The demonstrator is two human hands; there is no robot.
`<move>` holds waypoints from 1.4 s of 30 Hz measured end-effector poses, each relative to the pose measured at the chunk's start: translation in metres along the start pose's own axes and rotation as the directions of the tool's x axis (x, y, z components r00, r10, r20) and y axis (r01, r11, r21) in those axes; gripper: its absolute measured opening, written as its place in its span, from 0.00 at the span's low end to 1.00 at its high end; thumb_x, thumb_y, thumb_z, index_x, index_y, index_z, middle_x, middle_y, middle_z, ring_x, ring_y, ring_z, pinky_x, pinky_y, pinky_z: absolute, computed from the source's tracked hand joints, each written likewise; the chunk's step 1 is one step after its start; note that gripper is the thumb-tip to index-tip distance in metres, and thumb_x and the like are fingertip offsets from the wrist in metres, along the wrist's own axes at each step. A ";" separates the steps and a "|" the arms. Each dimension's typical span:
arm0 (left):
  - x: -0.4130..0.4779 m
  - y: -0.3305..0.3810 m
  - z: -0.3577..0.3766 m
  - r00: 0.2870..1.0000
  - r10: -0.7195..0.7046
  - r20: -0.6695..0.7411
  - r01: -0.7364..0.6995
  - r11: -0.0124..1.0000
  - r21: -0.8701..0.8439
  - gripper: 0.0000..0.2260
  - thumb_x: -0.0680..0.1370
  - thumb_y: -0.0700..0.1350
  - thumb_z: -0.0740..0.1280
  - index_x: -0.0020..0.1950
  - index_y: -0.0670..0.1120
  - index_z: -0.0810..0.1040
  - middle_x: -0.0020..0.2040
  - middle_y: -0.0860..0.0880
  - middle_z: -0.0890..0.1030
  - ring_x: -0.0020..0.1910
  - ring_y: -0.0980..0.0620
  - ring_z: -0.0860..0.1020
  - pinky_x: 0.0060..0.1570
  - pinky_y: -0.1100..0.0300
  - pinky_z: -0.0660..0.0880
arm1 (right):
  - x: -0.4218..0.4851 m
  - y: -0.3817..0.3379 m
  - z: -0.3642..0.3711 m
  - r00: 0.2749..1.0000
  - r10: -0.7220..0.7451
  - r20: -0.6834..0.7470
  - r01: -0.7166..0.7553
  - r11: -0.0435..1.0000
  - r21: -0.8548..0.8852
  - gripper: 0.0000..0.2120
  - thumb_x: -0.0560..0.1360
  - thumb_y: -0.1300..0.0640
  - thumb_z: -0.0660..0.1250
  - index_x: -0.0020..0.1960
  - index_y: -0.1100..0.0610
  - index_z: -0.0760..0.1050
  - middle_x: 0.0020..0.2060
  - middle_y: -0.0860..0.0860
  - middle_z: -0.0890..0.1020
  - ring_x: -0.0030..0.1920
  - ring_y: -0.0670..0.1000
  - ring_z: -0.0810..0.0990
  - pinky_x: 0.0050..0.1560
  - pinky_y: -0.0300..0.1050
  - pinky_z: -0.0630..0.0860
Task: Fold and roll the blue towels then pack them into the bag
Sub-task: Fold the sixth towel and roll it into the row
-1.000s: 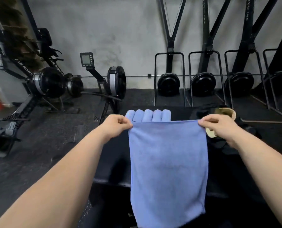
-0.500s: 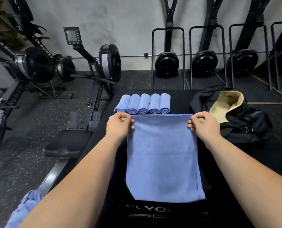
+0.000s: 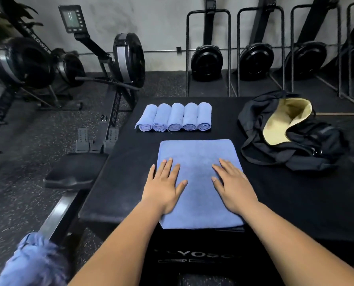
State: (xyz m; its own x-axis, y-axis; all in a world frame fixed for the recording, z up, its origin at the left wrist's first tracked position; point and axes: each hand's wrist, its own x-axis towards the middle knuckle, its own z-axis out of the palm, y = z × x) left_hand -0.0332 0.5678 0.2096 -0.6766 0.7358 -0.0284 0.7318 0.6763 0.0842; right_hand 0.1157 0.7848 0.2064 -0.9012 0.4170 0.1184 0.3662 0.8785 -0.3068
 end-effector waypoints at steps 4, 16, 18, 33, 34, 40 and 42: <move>-0.002 0.001 -0.005 0.988 0.022 -0.150 -0.010 0.997 0.080 0.29 0.86 0.63 0.44 0.84 0.52 0.61 0.85 0.48 0.57 0.84 0.47 0.53 0.82 0.44 0.47 | -0.002 0.001 0.000 0.993 -0.016 -0.115 0.022 0.998 0.054 0.22 0.85 0.44 0.59 0.75 0.52 0.73 0.78 0.52 0.68 0.80 0.53 0.63 0.78 0.51 0.62; -0.070 -0.034 0.004 0.907 -0.099 -0.410 -0.113 0.880 -0.462 0.17 0.80 0.60 0.67 0.65 0.55 0.79 0.65 0.58 0.77 0.67 0.53 0.71 0.67 0.58 0.66 | -0.088 0.053 -0.033 0.951 0.131 -0.281 -0.062 0.968 0.243 0.06 0.76 0.47 0.74 0.52 0.46 0.83 0.59 0.45 0.79 0.68 0.54 0.69 0.68 0.48 0.67; -0.082 -0.035 0.008 0.903 -0.143 -0.406 -0.086 0.864 -0.495 0.17 0.78 0.63 0.68 0.61 0.56 0.79 0.63 0.57 0.77 0.67 0.52 0.71 0.67 0.57 0.67 | -0.100 0.047 -0.032 0.955 0.145 -0.259 -0.069 0.957 0.283 0.08 0.74 0.43 0.76 0.44 0.44 0.80 0.57 0.43 0.78 0.68 0.51 0.67 0.68 0.46 0.66; -0.136 -0.021 0.002 0.951 -0.260 -0.170 0.069 0.711 -0.700 0.21 0.69 0.60 0.82 0.57 0.58 0.82 0.80 0.47 0.64 0.82 0.50 0.53 0.78 0.52 0.55 | -0.128 0.038 -0.042 0.968 0.179 -0.174 -0.085 0.891 0.445 0.06 0.72 0.49 0.81 0.43 0.42 0.84 0.55 0.37 0.83 0.66 0.44 0.71 0.59 0.23 0.60; -0.136 -0.021 0.001 0.956 -0.246 -0.162 0.064 0.709 -0.702 0.22 0.68 0.62 0.81 0.59 0.60 0.82 0.80 0.48 0.65 0.82 0.50 0.53 0.79 0.50 0.55 | -0.127 0.038 -0.042 0.967 0.188 -0.174 -0.092 0.888 0.450 0.05 0.72 0.49 0.81 0.43 0.42 0.84 0.54 0.37 0.83 0.65 0.44 0.71 0.58 0.22 0.60; -0.137 -0.020 -0.002 0.963 -0.229 -0.144 0.061 0.704 -0.708 0.30 0.66 0.65 0.80 0.66 0.64 0.78 0.80 0.50 0.64 0.82 0.51 0.51 0.78 0.51 0.54 | -0.128 0.038 -0.043 0.968 0.188 -0.167 -0.085 0.870 0.486 0.05 0.73 0.48 0.80 0.43 0.41 0.84 0.52 0.35 0.84 0.65 0.44 0.72 0.61 0.31 0.64; -0.139 -0.021 -0.002 0.969 -0.214 -0.123 0.069 0.715 -0.696 0.27 0.65 0.67 0.79 0.62 0.65 0.80 0.81 0.50 0.63 0.82 0.51 0.49 0.80 0.46 0.55 | -0.128 0.037 -0.044 0.967 0.193 -0.168 -0.088 0.867 0.491 0.05 0.73 0.48 0.79 0.44 0.41 0.84 0.52 0.35 0.84 0.65 0.44 0.72 0.61 0.33 0.65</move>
State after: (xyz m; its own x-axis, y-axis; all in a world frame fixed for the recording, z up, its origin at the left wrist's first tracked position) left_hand 0.0456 0.4517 0.2138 -0.8223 0.5638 0.0773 0.4196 0.5089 0.7516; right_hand 0.2551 0.7737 0.2218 -0.7618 0.6115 0.2138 0.2827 0.6108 -0.7396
